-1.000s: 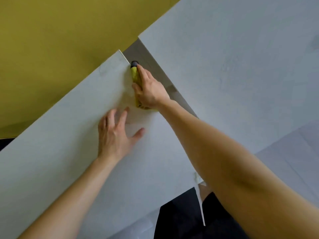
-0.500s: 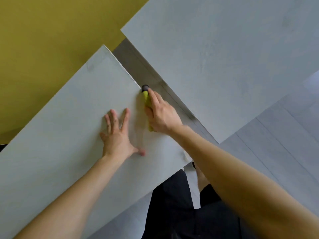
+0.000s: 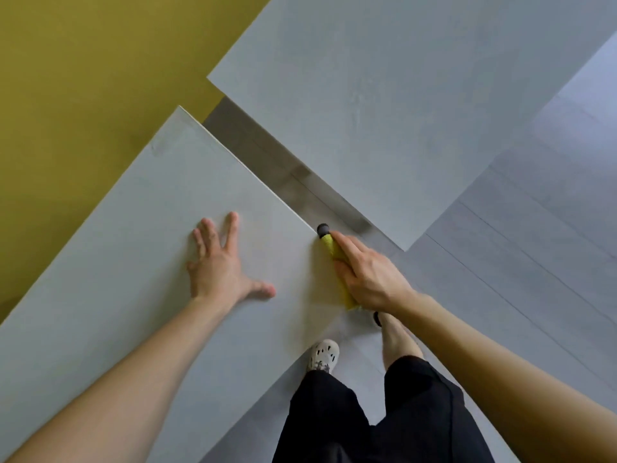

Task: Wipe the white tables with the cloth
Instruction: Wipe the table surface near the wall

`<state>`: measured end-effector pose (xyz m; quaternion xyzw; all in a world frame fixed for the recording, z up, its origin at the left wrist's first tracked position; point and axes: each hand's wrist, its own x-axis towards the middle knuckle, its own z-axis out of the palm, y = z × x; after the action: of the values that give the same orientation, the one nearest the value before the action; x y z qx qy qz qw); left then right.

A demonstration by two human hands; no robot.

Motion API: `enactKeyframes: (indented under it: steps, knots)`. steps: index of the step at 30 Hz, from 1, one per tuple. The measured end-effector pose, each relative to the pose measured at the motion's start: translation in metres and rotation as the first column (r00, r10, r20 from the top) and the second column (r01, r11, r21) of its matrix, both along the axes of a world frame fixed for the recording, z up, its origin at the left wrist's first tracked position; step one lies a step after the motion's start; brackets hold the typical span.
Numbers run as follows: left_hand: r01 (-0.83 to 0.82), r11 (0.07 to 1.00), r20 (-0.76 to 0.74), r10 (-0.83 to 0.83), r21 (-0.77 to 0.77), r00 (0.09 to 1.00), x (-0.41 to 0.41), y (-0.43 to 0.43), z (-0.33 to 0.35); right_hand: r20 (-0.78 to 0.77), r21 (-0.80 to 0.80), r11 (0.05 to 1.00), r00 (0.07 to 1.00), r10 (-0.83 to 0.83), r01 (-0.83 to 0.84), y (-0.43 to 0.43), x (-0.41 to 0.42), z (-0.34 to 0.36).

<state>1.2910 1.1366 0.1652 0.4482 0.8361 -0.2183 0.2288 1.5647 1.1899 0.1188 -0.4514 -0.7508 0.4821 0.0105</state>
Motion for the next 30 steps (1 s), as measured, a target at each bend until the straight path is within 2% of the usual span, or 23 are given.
enactKeyframes:
  steps: [5,8,12,15,17,19,21,23,27,30]
  knots:
    - [0.013,0.998,0.038,-0.015,0.059,0.999,-0.005,-0.003,-0.004,-0.022,0.064,0.998,1.0,0.0,0.002,0.074,-0.138,-0.003]
    - [0.043,0.993,0.04,-0.048,0.111,0.998,-0.005,-0.004,-0.007,0.033,0.074,0.996,0.998,-0.048,0.046,0.087,-0.177,0.005]
    - [0.059,0.979,0.089,-0.078,0.194,0.993,-0.01,-0.011,-0.008,0.073,0.173,0.971,0.981,-0.182,0.167,0.025,-0.11,0.007]
    - [0.18,0.938,0.062,-0.207,0.297,0.976,-0.017,-0.033,-0.015,0.162,0.121,0.925,0.912,-0.377,0.361,-0.034,-0.03,0.011]
    - [0.36,0.832,-0.017,-0.39,0.423,0.921,-0.022,-0.055,-0.024,0.163,0.055,0.809,0.794,-0.586,0.586,-0.071,0.007,0.018]
    - [0.513,0.679,-0.043,-0.581,0.526,0.813,-0.024,-0.082,-0.035,0.091,0.01,0.608,0.605,-0.791,0.794,-0.105,0.018,0.023]
    - [0.623,0.545,-0.04,-0.734,0.561,0.678,-0.024,-0.11,-0.046,0.011,-0.038,0.409,0.409,-0.912,0.912,-0.132,0.001,0.019]
    - [0.695,0.432,-0.05,-0.829,0.574,0.557,-0.027,-0.133,-0.056,-0.067,-0.068,0.3,0.295,-0.953,0.952,-0.154,-0.037,0.006]
    - [0.733,0.316,-0.054,-0.9,0.602,0.432,-0.047,-0.134,-0.07,-0.245,-0.051,0.214,0.195,-0.95,0.976,-0.21,-0.135,-0.016]
    - [0.718,0.273,-0.073,-0.909,0.641,0.411,-0.054,-0.131,-0.076,-0.291,-0.005,0.293,0.279,-0.915,0.956,-0.257,-0.159,-0.02]
